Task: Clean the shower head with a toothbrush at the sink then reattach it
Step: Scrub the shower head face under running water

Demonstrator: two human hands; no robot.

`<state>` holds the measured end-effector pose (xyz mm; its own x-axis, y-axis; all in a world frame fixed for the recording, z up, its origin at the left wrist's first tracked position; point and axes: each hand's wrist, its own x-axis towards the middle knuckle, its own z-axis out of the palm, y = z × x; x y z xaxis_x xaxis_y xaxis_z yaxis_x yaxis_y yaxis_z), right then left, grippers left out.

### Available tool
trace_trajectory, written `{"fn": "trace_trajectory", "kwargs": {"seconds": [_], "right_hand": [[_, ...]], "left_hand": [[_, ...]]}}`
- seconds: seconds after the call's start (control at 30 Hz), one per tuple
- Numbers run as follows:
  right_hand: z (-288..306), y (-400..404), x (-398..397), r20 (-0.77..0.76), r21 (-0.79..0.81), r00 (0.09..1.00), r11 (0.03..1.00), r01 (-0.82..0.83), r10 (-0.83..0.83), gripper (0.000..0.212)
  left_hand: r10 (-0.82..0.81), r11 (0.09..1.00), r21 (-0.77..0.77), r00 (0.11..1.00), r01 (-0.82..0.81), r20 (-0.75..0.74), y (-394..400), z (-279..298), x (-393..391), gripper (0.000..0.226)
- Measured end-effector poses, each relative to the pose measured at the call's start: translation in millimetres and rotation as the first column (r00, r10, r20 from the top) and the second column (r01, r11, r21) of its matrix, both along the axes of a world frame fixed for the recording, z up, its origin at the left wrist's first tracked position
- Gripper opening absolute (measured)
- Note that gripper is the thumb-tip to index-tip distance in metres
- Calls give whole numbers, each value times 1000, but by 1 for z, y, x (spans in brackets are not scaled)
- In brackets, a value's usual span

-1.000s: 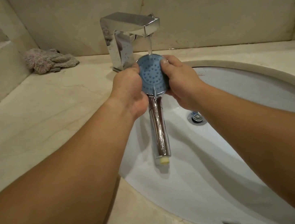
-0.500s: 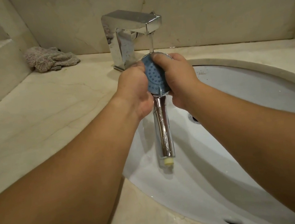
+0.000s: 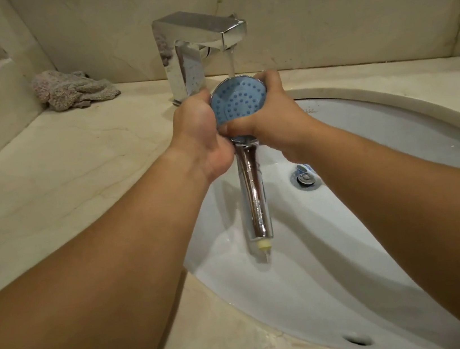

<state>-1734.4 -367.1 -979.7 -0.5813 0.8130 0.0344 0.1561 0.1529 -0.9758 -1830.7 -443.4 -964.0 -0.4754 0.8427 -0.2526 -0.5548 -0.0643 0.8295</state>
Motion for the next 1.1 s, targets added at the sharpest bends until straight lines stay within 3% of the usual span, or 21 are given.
{"fn": "trace_trajectory", "kwargs": {"seconds": [0.17,0.27,0.37,0.53,0.67,0.73,0.8,0.9,1.1], "right_hand": [[6,10,20,0,-141,977,967,-212,214,86],[5,12,24,-69,-190,971,952,-240,231,78],[-1,4,16,-96,-118,989,985,-127,116,67],[-4,-7,-7,-90,22,960,964,266,-263,54],[-3,-7,-14,-54,114,931,924,364,-360,41],[-2,-4,-12,-18,90,956,952,292,-292,37],[-2,3,-5,-10,-6,993,993,115,-115,32],[1,12,13,-131,-195,977,962,-190,167,29],[-4,23,25,-306,-272,906,886,-376,291,48]], "left_hand": [[-49,999,-3,998,49,-40,-2,-1,4,46],[-55,998,-6,997,54,-60,0,-1,7,43],[-39,999,-3,999,39,-34,1,-1,5,44],[-1,1000,7,1000,1,12,4,-2,9,44],[-21,999,32,1000,21,-4,1,-1,12,37],[-9,999,34,1000,10,-12,-1,-1,12,31],[7,1000,13,1000,-6,-17,-1,-1,11,31],[22,1000,5,1000,-22,-17,-1,0,8,30],[38,998,41,999,-38,7,-3,2,9,33]]}}
